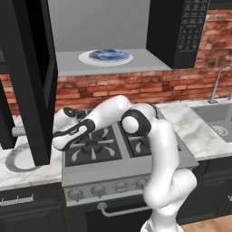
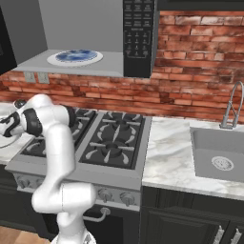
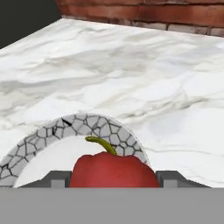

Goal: Pick the bell pepper from the microwave and place it on plate located on the counter.

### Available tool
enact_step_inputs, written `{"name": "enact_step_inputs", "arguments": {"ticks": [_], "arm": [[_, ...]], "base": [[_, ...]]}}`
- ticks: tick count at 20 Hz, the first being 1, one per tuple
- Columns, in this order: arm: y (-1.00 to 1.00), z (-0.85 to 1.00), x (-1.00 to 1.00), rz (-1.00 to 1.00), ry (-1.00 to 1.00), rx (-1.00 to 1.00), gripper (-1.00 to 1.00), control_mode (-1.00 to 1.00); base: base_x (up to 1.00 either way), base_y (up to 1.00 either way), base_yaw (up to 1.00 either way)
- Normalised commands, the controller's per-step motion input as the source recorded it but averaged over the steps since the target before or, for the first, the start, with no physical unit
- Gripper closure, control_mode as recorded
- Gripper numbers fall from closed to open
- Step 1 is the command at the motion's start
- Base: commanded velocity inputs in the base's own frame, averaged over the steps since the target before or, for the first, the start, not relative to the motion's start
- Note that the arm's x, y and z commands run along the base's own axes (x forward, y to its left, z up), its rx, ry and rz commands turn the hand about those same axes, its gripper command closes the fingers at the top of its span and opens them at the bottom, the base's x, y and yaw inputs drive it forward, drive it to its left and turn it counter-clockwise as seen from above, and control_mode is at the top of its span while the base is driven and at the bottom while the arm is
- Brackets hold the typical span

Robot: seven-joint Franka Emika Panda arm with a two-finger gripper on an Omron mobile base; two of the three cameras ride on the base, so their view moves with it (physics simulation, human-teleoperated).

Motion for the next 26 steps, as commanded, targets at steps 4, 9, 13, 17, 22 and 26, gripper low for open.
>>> {"name": "enact_step_inputs", "arguments": {"ticks": [4,9,13,17,22,26], "arm": [[0.43,-0.18,0.08,0.00,0.06,-0.06,1.00,-1.00],[0.48,-0.30,0.12,0.00,0.05,-0.08,1.00,-1.00],[0.51,-0.18,0.02,0.00,0.10,-0.05,1.00,-1.00],[0.40,-0.04,0.12,0.00,0.15,-0.02,1.00,-1.00],[0.15,-0.19,0.10,0.04,0.10,-0.02,1.00,-1.00],[0.01,-0.22,0.01,0.03,0.05,0.00,1.00,-1.00]], "base": [[0.00,0.00,0.00],[0.00,0.00,0.00],[0.00,0.00,0.00],[0.00,0.00,0.00],[0.00,0.00,0.00],[0.00,0.00,0.00]]}}
